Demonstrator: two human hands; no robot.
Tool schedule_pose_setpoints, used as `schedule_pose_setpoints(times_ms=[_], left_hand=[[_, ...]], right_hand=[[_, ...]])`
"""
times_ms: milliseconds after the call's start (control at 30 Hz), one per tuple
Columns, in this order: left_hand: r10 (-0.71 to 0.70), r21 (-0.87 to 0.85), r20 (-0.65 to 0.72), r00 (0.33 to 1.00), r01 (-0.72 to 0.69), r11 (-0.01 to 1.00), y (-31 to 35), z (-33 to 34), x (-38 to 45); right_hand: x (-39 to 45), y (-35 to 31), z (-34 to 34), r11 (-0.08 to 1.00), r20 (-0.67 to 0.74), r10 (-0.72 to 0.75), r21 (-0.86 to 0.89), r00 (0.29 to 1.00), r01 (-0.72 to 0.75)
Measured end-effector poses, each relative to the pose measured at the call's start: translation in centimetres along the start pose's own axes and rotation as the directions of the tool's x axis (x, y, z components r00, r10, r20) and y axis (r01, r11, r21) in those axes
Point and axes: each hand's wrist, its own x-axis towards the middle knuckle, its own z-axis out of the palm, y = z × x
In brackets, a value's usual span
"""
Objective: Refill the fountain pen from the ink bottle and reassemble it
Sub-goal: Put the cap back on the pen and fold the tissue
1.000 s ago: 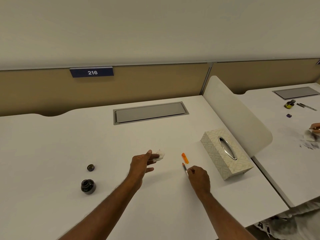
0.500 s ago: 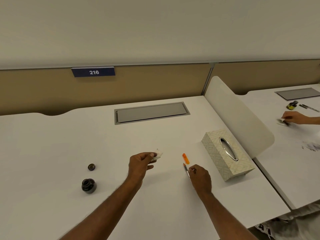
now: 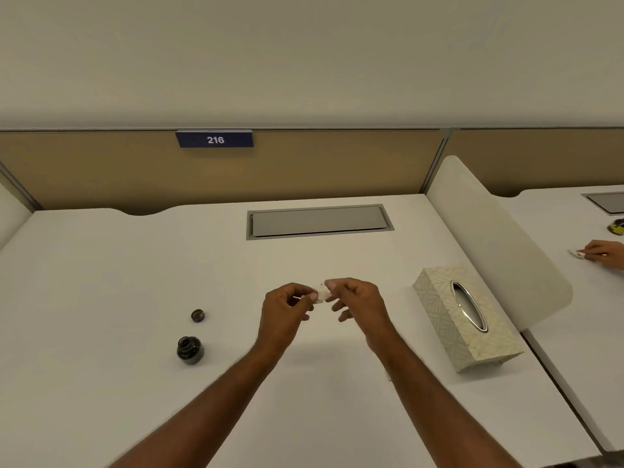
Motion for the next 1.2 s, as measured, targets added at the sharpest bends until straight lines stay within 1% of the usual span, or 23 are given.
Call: schedule_pose_setpoints(times_ms=[67,133,233,333,400,533,600,667,733,800,933,1000,1067,1133,1200], left_hand=[[0.063,0.038,0.008,0.998,-0.063,0.997,0.4,-0.3,0.0],[0.097,0.049,-0.013,0.995,-0.096,0.994,0.9,-0.7,0.0],[0.088,0.039,-0.073,0.993,-0.085,0.996,1.3,-1.4,0.1],[0.047,-0.035,-0.142,0.989,-0.053,0.998,1.7,-1.8,0.1],[0.041,-0.053,-0.177,0.983,-0.051,0.997,1.8,-2.0,0.1],[0.061,-0.035,-0.244,0.968,-0.071,0.997,1.8,-2.2,0.1],[0.092,0.017,-0.265,0.960,-0.091,0.996,2.0,-2.6,0.1],[0.128,0.105,-0.247,0.960,-0.105,0.989,2.3,-3.1,0.1],[0.166,0.205,-0.194,0.967,-0.126,0.971,2.8,-3.9,-0.2],[0.194,0.265,-0.151,0.969,-0.149,0.953,3.6,-4.7,-0.6],[0.203,0.222,-0.192,0.960,-0.159,0.962,5.1,-6.7,-1.7],[0.202,0.190,-0.215,0.956,-0.162,0.968,5.7,-7.8,-2.4],[0.225,0.182,-0.219,0.950,-0.186,0.965,6.3,-9.2,-3.0],[0.257,0.196,-0.201,0.945,-0.218,0.956,7.0,-11.1,-3.8],[0.281,0.211,-0.176,0.944,-0.242,0.947,7.4,-13.4,-4.5]], right_hand=[[0.3,-1.1,0.6,0.999,0.057,-0.012,-0.029,0.998,0.013],[0.5,-1.8,1.0,0.999,0.109,-0.019,-0.040,0.994,0.023],[0.9,-2.4,1.5,1.000,0.135,-0.016,0.000,0.991,0.016],[1.3,-2.9,2.2,0.997,0.131,-0.015,0.080,0.991,0.005],[1.6,-3.2,2.6,0.993,0.143,-0.020,0.121,0.990,0.002],[1.9,-3.6,3.2,0.991,0.201,-0.044,0.130,0.979,0.018],[2.0,-3.7,3.5,0.992,0.212,-0.085,0.109,0.974,0.063],[2.0,-3.9,3.8,0.988,0.200,-0.152,0.055,0.968,0.144],[2.0,-4.2,4.3,0.976,0.204,-0.216,0.014,0.955,0.218],[2.0,-4.7,4.8,0.966,0.223,-0.252,0.001,0.942,0.259],[1.1,-6.0,6.6,0.953,0.199,-0.303,0.041,0.932,0.301],[0.2,-6.8,7.7,0.950,0.174,-0.309,0.109,0.935,0.293],[-0.7,-7.4,8.9,0.949,0.171,-0.278,0.201,0.945,0.243],[-1.8,-8.0,10.1,0.945,0.195,-0.245,0.268,0.950,0.189],[-3.0,-8.6,11.5,0.943,0.239,-0.248,0.282,0.939,0.178]])
